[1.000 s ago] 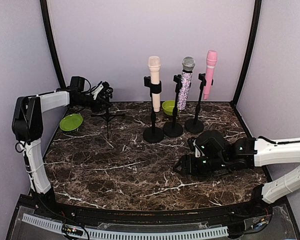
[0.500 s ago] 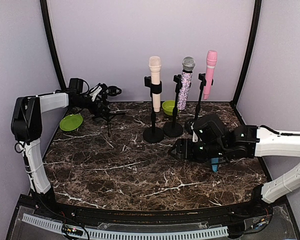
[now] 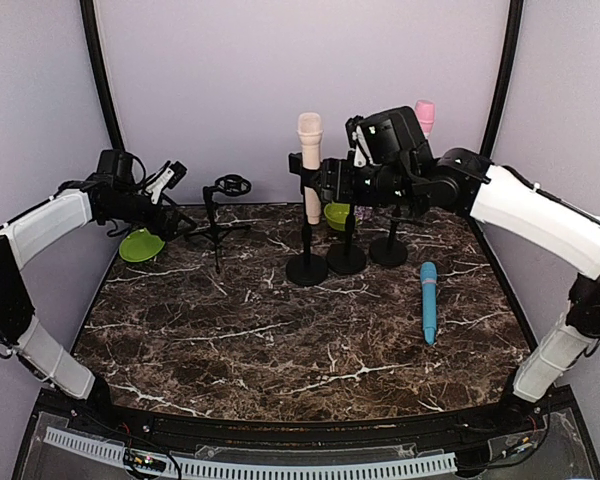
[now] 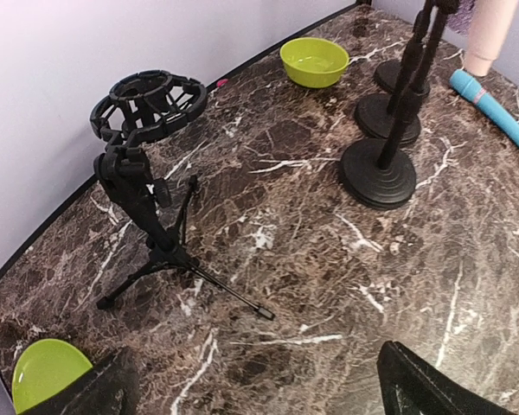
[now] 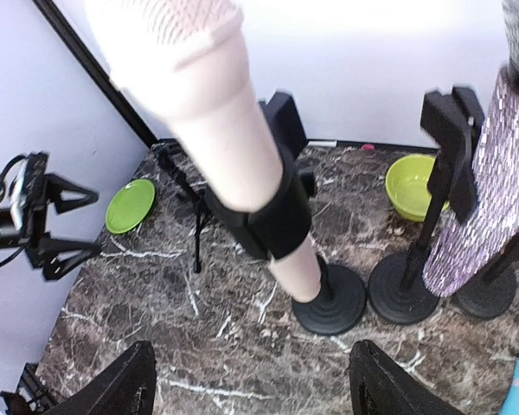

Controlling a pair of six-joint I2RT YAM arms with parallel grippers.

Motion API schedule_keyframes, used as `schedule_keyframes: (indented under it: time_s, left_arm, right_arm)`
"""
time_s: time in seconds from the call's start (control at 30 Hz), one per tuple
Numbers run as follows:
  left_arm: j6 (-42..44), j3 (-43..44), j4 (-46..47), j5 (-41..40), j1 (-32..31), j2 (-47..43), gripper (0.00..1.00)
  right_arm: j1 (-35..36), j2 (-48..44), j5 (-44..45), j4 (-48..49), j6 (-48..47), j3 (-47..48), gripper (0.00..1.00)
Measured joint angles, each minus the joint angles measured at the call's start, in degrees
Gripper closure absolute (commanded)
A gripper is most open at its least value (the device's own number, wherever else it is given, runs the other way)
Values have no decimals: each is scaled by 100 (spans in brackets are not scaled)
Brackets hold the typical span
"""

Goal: Remove the microphone from the stand

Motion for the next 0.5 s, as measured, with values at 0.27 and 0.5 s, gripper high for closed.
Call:
schedule_keyframes:
  time_s: [0.27,0.5]
  left_arm:
    - [-286,-535,-695,636,9,-1099,1]
    - [-304,-686,-1003,859,11,-1311,1]
  right_arm:
    - [-238,1010,210,-118,-1204,1145,21]
    - [-236,1309,245,-96,-1843,1180,28]
